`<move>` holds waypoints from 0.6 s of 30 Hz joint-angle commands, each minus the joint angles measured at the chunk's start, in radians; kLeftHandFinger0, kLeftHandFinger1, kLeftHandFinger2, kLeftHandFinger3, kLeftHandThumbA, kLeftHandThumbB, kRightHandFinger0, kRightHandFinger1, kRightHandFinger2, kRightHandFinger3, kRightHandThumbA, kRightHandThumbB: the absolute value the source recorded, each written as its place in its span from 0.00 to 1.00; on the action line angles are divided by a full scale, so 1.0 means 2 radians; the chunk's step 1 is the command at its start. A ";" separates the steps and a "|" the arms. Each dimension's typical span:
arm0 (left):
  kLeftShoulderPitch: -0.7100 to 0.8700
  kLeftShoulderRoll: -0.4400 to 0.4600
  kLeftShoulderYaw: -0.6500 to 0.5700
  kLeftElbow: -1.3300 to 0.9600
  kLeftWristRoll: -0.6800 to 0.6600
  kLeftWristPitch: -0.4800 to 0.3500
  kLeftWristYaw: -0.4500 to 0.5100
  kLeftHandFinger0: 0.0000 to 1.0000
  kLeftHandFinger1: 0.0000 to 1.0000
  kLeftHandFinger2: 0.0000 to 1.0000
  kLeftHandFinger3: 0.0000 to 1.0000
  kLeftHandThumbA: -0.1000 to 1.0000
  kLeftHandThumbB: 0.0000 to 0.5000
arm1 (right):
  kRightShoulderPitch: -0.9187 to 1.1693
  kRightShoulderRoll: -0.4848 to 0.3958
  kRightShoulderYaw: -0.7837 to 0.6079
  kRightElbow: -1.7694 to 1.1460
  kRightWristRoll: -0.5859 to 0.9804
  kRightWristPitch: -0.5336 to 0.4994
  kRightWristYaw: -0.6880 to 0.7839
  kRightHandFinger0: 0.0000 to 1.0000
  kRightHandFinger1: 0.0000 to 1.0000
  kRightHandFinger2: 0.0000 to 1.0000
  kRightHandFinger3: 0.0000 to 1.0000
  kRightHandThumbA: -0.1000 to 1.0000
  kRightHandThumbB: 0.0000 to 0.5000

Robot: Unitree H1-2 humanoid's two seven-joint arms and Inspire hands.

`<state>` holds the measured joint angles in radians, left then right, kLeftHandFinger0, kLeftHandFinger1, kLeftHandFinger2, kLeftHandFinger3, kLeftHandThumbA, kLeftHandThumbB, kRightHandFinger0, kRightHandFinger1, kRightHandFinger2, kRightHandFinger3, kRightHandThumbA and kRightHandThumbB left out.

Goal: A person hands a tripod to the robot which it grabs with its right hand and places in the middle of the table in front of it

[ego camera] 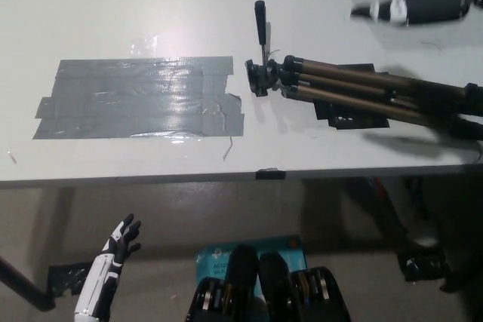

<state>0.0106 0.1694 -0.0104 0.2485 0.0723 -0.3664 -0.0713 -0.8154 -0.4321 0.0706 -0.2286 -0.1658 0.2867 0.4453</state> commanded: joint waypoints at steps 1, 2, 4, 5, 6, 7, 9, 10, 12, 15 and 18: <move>-0.006 0.012 -0.004 -0.017 0.002 -0.019 -0.009 0.95 1.00 1.00 1.00 1.00 0.56 | 0.173 0.046 -0.045 -0.327 0.100 0.056 -0.047 1.00 1.00 1.00 1.00 0.98 0.71; -0.006 0.012 -0.004 -0.016 0.001 -0.020 -0.009 0.95 1.00 1.00 1.00 1.00 0.57 | 0.198 0.057 -0.038 -0.333 0.088 0.046 -0.052 1.00 1.00 1.00 1.00 0.97 0.70; 0.000 0.012 -0.004 -0.018 0.002 -0.021 -0.008 0.96 1.00 1.00 1.00 1.00 0.56 | 0.264 0.087 -0.019 -0.335 0.074 0.014 -0.065 1.00 1.00 1.00 1.00 0.95 0.64; -0.001 0.013 -0.005 -0.016 0.004 -0.023 -0.008 0.96 1.00 1.00 1.00 1.00 0.56 | 0.282 0.096 -0.013 -0.330 0.071 0.000 -0.068 1.00 1.00 1.00 1.00 0.94 0.64; -0.001 0.013 -0.004 -0.016 0.003 -0.021 -0.008 0.97 1.00 1.00 1.00 1.00 0.55 | 0.304 0.109 -0.007 -0.322 0.067 -0.014 -0.070 1.00 1.00 1.00 1.00 0.93 0.61; -0.003 0.013 -0.004 -0.014 0.002 -0.020 -0.009 0.98 1.00 1.00 1.00 1.00 0.57 | 0.329 0.127 -0.002 -0.304 0.067 -0.035 -0.077 1.00 1.00 1.00 1.00 0.90 0.63; -0.002 0.012 -0.005 -0.010 0.004 -0.025 -0.007 0.98 1.00 1.00 1.00 1.00 0.57 | 0.370 0.160 0.004 -0.274 0.049 -0.070 -0.095 1.00 1.00 1.00 1.00 0.87 0.64; -0.002 0.011 -0.005 -0.007 0.004 -0.028 -0.007 0.99 1.00 1.00 1.00 1.00 0.56 | 0.386 0.172 0.004 -0.258 0.037 -0.087 -0.103 1.00 1.00 1.00 1.00 0.87 0.61; -0.005 0.010 -0.006 -0.003 0.003 -0.029 -0.008 0.99 1.00 1.00 1.00 1.00 0.57 | 0.404 0.189 0.002 -0.232 0.022 -0.112 -0.113 1.00 1.00 1.00 1.00 0.86 0.53; -0.007 0.010 -0.007 -0.004 0.002 -0.029 -0.010 0.98 1.00 1.00 1.00 1.00 0.56 | 0.437 0.233 -0.002 -0.144 0.050 -0.155 -0.123 1.00 1.00 1.00 1.00 0.84 0.37; -0.002 0.011 -0.008 -0.003 0.000 -0.032 -0.012 0.98 1.00 1.00 1.00 1.00 0.57 | 0.442 0.250 -0.008 -0.079 0.048 -0.188 -0.131 1.00 1.00 1.00 1.00 0.85 0.34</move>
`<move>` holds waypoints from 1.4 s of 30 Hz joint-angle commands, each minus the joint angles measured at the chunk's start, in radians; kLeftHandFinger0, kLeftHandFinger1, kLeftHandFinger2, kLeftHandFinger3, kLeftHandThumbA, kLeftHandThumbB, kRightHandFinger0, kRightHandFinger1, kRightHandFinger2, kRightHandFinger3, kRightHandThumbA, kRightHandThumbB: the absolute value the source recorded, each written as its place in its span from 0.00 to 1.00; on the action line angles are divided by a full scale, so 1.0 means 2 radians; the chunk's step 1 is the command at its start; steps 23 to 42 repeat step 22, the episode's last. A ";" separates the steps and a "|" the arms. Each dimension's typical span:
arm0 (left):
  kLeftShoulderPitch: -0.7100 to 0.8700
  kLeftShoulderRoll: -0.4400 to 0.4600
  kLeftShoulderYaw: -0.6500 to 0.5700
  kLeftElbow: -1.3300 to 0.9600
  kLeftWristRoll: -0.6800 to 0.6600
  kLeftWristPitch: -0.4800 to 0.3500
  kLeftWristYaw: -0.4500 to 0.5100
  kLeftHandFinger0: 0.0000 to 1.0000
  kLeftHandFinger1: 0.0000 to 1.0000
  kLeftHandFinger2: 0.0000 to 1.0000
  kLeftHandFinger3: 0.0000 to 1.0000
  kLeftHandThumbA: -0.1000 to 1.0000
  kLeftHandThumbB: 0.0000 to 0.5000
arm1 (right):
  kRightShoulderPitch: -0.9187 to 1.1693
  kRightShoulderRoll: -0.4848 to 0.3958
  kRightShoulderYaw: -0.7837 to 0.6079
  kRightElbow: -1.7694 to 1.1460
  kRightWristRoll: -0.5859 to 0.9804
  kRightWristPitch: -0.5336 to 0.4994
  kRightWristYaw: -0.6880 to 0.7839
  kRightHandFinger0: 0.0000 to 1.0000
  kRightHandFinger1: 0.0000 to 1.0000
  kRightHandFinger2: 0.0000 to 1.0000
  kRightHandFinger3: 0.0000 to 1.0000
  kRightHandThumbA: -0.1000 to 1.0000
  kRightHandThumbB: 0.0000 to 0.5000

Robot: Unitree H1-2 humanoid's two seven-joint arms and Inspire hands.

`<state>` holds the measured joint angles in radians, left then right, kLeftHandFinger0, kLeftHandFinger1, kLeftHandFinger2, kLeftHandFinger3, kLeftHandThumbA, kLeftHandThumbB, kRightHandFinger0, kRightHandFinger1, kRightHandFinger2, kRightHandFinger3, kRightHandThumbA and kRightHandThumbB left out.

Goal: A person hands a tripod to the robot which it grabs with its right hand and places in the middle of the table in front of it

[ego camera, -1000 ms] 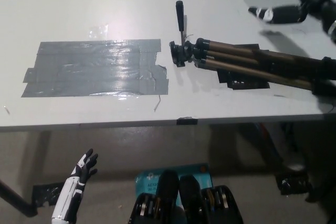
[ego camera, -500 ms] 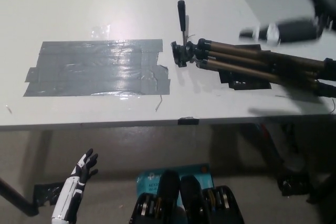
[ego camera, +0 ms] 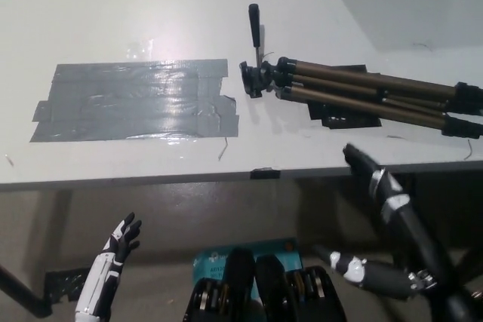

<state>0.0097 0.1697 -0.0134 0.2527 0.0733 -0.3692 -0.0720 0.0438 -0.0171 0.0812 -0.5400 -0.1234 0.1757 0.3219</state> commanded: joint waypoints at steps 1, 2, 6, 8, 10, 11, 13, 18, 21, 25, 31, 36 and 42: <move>0.003 0.012 -0.008 -0.007 -0.002 -0.030 -0.014 0.99 1.00 1.00 1.00 1.00 0.57 | 0.015 0.047 -0.015 0.095 0.024 -0.136 -0.073 1.00 1.00 1.00 1.00 0.85 0.35; 0.006 0.011 -0.009 -0.007 -0.004 -0.030 -0.016 1.00 1.00 1.00 1.00 1.00 0.56 | 0.017 0.050 -0.017 0.108 0.024 -0.133 -0.074 1.00 1.00 1.00 1.00 0.84 0.33; 0.010 0.008 -0.010 -0.005 0.002 -0.032 -0.011 1.00 1.00 1.00 1.00 1.00 0.57 | 0.008 0.045 -0.021 0.182 0.011 -0.150 -0.079 1.00 1.00 1.00 1.00 0.78 0.21; 0.009 0.007 -0.009 -0.003 0.002 -0.031 -0.009 0.99 1.00 1.00 1.00 1.00 0.59 | 0.002 0.040 -0.022 0.202 0.006 -0.148 -0.080 1.00 1.00 1.00 1.00 0.78 0.23; 0.009 0.006 -0.008 -0.002 0.001 -0.033 -0.008 1.00 1.00 1.00 1.00 1.00 0.58 | -0.005 0.036 -0.024 0.220 0.004 -0.136 -0.081 1.00 1.00 1.00 1.00 0.82 0.28; 0.009 0.007 -0.008 -0.002 0.001 -0.035 -0.008 1.00 1.00 1.00 1.00 1.00 0.58 | -0.007 0.033 -0.024 0.227 0.004 -0.136 -0.082 1.00 1.00 1.00 1.00 0.82 0.27; 0.008 0.008 -0.007 -0.004 0.001 -0.031 -0.009 1.00 1.00 1.00 1.00 1.00 0.59 | -0.014 0.029 -0.025 0.237 0.006 -0.135 -0.082 1.00 1.00 1.00 1.00 0.82 0.27; 0.007 0.008 -0.006 -0.011 0.001 -0.030 -0.008 1.00 1.00 1.00 1.00 1.00 0.58 | -0.020 0.022 -0.022 0.246 0.006 -0.130 -0.084 1.00 1.00 1.00 1.00 0.79 0.24; 0.006 0.009 -0.005 -0.013 -0.003 -0.032 -0.011 0.99 1.00 1.00 1.00 1.00 0.57 | -0.021 0.020 -0.019 0.248 0.002 -0.126 -0.088 1.00 1.00 1.00 1.00 0.78 0.23; 0.006 0.009 -0.005 -0.013 -0.003 -0.032 -0.011 0.99 1.00 1.00 1.00 1.00 0.57 | -0.021 0.020 -0.019 0.248 0.002 -0.126 -0.088 1.00 1.00 1.00 1.00 0.78 0.23; 0.006 0.009 -0.005 -0.013 -0.003 -0.032 -0.011 0.99 1.00 1.00 1.00 1.00 0.57 | -0.021 0.020 -0.019 0.248 0.002 -0.126 -0.088 1.00 1.00 1.00 1.00 0.78 0.23; 0.006 0.009 -0.005 -0.013 -0.003 -0.032 -0.011 0.99 1.00 1.00 1.00 1.00 0.57 | -0.021 0.020 -0.019 0.248 0.002 -0.126 -0.088 1.00 1.00 1.00 1.00 0.78 0.23; 0.006 0.009 -0.005 -0.013 -0.003 -0.032 -0.011 0.99 1.00 1.00 1.00 1.00 0.57 | -0.021 0.020 -0.019 0.248 0.002 -0.126 -0.088 1.00 1.00 1.00 1.00 0.78 0.23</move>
